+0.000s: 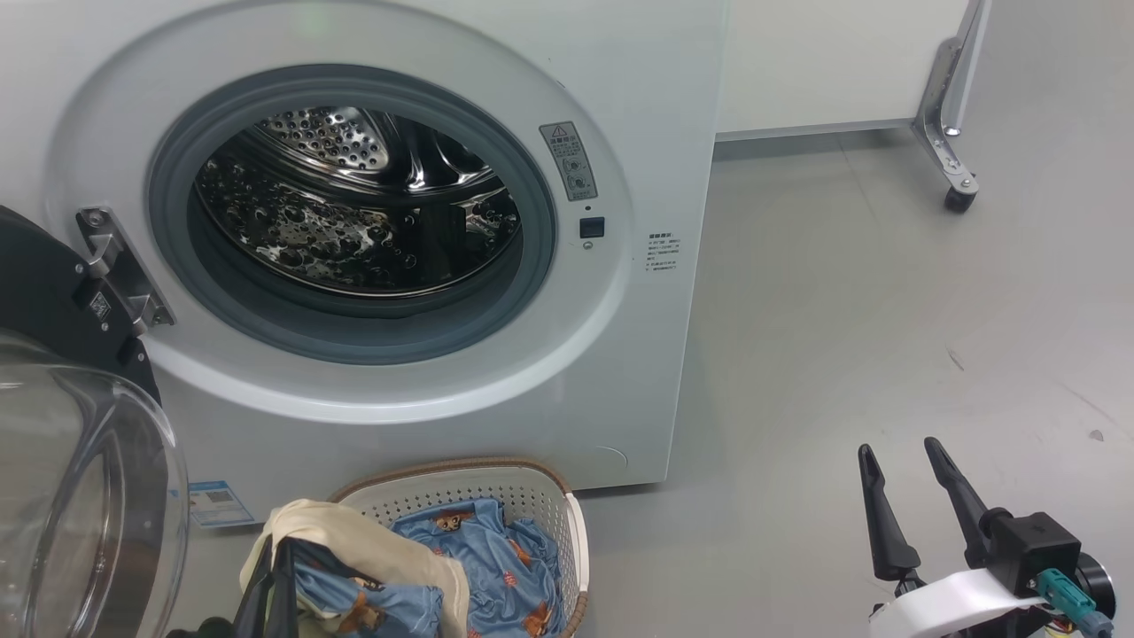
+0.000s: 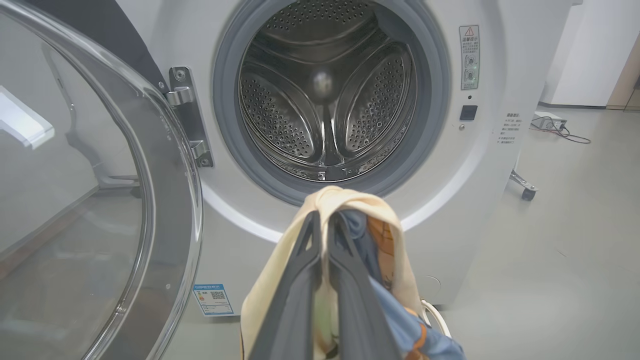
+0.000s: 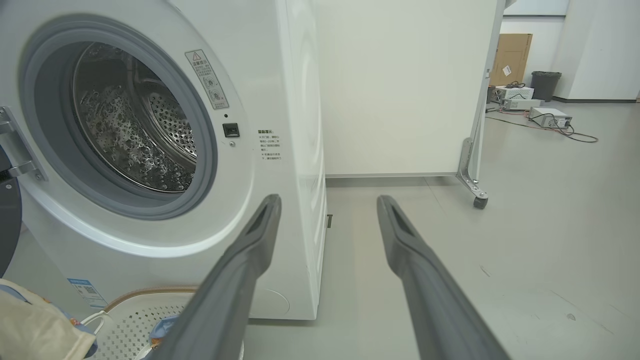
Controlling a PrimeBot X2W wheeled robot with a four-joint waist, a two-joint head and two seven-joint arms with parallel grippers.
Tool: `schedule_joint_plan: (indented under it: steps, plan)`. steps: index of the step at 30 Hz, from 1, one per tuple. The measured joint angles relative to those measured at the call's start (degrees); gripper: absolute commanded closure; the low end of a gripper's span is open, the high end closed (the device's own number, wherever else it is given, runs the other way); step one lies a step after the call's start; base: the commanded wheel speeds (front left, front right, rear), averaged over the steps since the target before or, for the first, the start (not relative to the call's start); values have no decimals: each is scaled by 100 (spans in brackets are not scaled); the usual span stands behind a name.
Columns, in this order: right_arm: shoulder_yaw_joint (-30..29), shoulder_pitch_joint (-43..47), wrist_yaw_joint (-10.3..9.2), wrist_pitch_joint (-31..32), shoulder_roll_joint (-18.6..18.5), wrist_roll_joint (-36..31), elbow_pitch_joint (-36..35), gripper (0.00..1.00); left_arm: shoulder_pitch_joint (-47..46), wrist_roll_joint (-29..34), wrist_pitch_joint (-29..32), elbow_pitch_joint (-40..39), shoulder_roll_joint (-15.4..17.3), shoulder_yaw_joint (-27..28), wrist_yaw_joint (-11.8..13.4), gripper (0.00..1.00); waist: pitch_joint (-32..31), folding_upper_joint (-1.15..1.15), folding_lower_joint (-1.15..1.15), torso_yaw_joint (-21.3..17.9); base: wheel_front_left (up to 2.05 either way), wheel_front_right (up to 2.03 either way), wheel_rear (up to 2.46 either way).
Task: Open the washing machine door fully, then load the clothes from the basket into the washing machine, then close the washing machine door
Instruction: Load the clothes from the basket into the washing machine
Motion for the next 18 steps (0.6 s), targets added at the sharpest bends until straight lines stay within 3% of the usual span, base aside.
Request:
schedule_joint_plan:
  steps: [18]
  plan:
    - [322, -13, 45, 0, 1, 114, -63, 0, 63, -316, 0, -463, 10, -142, 214, 100, 176, 0, 0, -312, 0, 0, 0]
